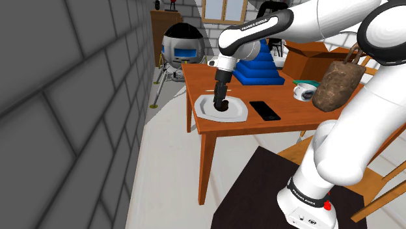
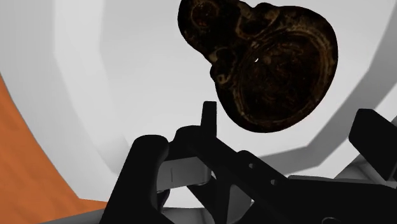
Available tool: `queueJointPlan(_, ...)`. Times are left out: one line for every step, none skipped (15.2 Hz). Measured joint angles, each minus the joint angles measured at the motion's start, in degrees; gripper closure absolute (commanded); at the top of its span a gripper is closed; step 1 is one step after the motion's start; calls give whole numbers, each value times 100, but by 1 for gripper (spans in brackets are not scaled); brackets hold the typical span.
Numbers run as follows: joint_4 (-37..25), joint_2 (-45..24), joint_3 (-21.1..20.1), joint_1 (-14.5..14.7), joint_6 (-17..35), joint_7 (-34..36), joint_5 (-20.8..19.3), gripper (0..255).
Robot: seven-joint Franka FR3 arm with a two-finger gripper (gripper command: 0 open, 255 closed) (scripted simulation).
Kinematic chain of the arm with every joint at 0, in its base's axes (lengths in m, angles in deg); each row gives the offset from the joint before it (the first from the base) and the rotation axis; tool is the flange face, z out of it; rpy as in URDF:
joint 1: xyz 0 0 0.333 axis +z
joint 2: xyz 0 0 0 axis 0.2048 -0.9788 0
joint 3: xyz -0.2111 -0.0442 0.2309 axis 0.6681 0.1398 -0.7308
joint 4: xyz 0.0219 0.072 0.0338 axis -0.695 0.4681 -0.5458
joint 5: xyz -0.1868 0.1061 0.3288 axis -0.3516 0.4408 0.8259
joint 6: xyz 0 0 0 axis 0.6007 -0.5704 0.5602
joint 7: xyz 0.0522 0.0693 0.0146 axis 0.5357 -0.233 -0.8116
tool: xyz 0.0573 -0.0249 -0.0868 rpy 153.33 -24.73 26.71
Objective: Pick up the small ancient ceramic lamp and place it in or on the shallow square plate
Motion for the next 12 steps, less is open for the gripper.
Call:
queueJointPlan(0, 0, 0, 0, 0, 0, 0, 0)
queueJointPlan(0, 0, 0, 0, 0, 0, 0, 0)
queueJointPlan(0, 0, 0, 0, 0, 0, 0, 0)
queueJointPlan(0, 0, 0, 0, 0, 0, 0, 0)
queueJointPlan(-92, -1, 10, -8, -90, 9, -12, 0)
queueJointPlan(-222, 14, 22, -20, -232, 29, -34, 0)
queueJointPlan(-334, 44, 41, -38, -375, 38, -62, 0)
queueJointPlan(-477, 53, 59, -53, -528, 48, -82, 0)
queueJointPlan(-553, 78, 73, -67, -630, 52, -103, 0)
queueJointPlan(-591, 80, 80, -73, -673, 51, -110, 0)
queueJointPlan(-608, 80, 81, -73, -692, 54, -111, 0)
queueJointPlan(-621, 79, 82, -74, -705, 55, -112, 0)
